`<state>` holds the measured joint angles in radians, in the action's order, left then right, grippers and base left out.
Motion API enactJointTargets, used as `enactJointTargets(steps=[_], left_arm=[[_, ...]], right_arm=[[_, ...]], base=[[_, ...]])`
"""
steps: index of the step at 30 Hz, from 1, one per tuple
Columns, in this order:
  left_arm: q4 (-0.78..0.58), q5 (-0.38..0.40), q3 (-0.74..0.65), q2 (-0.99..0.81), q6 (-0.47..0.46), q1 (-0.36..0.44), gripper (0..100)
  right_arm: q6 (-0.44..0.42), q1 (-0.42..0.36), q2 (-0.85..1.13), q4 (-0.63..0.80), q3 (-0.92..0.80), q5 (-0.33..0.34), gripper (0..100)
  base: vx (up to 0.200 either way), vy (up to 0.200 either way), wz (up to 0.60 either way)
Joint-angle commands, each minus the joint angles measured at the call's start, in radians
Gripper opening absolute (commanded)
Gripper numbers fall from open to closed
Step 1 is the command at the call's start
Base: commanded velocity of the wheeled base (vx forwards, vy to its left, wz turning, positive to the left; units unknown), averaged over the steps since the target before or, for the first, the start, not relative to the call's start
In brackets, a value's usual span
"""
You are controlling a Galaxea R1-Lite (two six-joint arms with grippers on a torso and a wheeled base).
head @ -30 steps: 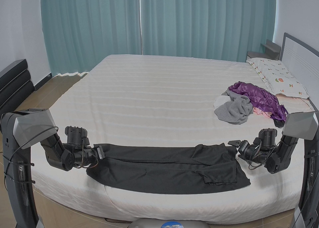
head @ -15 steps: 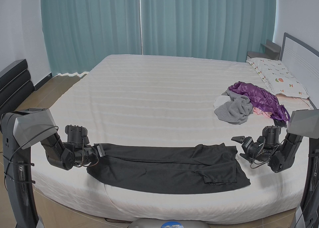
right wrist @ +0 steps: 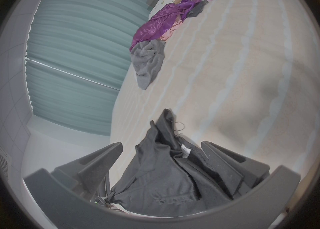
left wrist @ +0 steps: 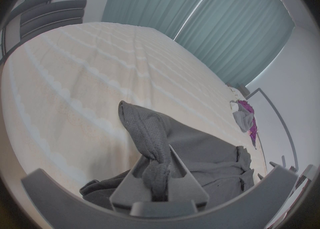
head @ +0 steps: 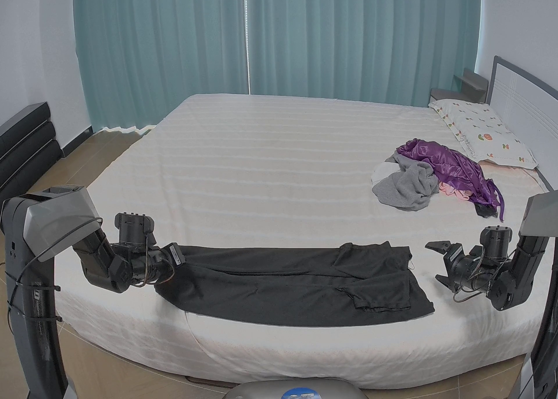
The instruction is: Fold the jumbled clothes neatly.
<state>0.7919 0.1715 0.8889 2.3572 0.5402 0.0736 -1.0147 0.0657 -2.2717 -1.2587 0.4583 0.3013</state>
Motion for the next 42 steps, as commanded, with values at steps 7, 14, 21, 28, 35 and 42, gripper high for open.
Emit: enactJointTargets(steps=[7,14,21,28,35,42], left_arm=[[0.001,0.0,0.027,-0.007,0.02,0.018,0],[0.001,-0.001,0.019,-0.029,0.052,0.038,0],[-0.002,-0.003,0.015,-0.067,0.095,0.058,0],[-0.002,-0.052,0.005,-0.093,0.103,0.094,0],[-0.008,-0.063,0.016,-0.118,0.13,0.146,0],[-0.011,-0.075,0.041,-0.108,0.13,0.184,0]], right_arm=[[-0.015,-0.003,-0.026,-0.067,-0.017,0.002,100],[-0.013,-0.007,-0.026,-0.068,-0.023,0.002,100],[-0.013,-0.007,-0.029,-0.068,-0.023,0.002,100],[-0.013,-0.007,-0.029,-0.068,-0.021,0.004,100],[-0.015,-0.007,-0.029,-0.068,-0.023,0.004,100],[-0.015,-0.007,-0.028,-0.07,-0.023,0.004,100]], base=[[0.0,-0.114,0.0],[0.0,-0.2,0.0],[0.0,-0.2,0.0],[0.0,-0.2,0.0],[0.0,-0.2,0.0],[0.0,-0.2,0.0]])
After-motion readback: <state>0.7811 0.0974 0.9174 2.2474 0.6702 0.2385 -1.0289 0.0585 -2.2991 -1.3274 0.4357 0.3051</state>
